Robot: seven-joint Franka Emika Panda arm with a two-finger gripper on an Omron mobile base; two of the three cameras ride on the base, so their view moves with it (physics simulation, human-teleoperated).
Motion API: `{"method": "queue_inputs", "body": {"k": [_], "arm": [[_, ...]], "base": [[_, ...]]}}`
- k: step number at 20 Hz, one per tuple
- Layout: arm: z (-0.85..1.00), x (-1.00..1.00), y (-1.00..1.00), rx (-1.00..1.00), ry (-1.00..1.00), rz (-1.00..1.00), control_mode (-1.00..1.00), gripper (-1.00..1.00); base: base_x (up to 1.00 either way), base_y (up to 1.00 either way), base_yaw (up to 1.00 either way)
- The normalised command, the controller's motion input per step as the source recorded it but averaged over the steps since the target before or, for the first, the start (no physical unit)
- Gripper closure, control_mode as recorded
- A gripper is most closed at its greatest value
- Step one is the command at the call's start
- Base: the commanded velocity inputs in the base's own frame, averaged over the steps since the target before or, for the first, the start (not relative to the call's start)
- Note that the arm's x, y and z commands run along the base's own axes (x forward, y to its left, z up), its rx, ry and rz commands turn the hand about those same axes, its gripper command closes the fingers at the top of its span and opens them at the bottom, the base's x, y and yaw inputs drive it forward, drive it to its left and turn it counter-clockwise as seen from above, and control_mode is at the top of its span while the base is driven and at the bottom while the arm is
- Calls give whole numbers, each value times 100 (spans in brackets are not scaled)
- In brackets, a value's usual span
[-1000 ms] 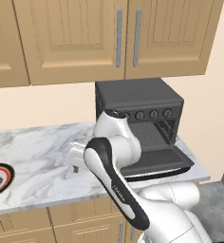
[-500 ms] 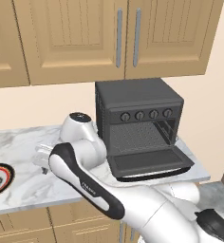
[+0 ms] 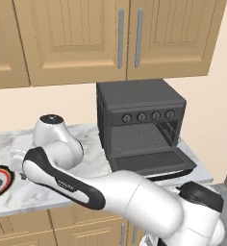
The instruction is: Pick up the bagel from the plate, place it on the toaster oven rack, close the door, and set the timer.
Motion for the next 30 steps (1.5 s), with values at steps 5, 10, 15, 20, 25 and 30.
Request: {"method": "queue_inputs", "body": {"k": [5,10,15,20,25,30], "arm": [[0,5,52,-3,0,7,-100,-100],[0,21,46,0,0,6,-100,-100],[0,23,30,0,-1,4,-100,-100],[-1,25,9,0,-4,2,-100,-100],[-22,34,0,0,-4,0,-100,-100],[-51,4,0,1,-6,2,-100,-100]], "base": [[0,0,0],[0,0,0],[0,0,0],[0,0,0],[0,0,0],[0,0,0]]}}
